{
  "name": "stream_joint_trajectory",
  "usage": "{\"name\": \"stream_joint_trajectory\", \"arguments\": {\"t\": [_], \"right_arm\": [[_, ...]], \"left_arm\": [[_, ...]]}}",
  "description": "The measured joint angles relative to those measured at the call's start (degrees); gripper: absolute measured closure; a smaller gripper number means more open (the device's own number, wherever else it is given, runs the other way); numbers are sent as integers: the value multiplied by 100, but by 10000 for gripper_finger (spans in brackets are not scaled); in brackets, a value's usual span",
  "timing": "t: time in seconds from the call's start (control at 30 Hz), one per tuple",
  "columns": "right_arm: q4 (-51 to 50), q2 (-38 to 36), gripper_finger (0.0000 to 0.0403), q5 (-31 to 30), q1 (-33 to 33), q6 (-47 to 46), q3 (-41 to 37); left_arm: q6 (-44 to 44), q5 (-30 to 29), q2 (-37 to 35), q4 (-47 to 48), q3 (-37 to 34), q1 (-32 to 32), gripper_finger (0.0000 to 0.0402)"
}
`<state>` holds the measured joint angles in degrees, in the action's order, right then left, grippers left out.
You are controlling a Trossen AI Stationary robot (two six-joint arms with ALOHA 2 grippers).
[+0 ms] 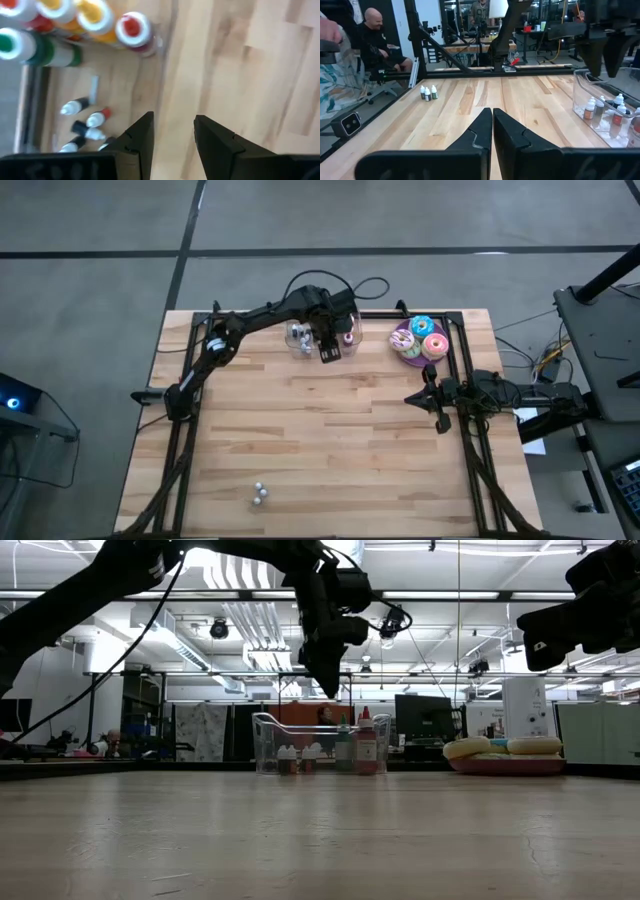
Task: Pick & Place food coloring
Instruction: Put the top small green food coloring bottle into the transparent bin
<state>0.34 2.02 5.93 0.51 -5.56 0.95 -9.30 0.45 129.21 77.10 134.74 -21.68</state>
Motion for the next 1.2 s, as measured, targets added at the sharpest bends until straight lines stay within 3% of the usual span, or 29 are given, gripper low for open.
{"name": "stream_joint_trajectory", "arguments": {"t": [0.43, 0.9, 1.2], "right_arm": [[0, 2, 394, 2, -2, 0, 0], [-1, 12, 394, -2, -1, 0, 0], [1, 62, 394, -9, -2, 2, 0]], "left_arm": [[192, 165, -205, -121, -313, 650, 290], [888, 350, -1988, -2820, -3751, 1293, 290], [1396, 348, -2968, -3298, -5069, 1631, 290]]}}
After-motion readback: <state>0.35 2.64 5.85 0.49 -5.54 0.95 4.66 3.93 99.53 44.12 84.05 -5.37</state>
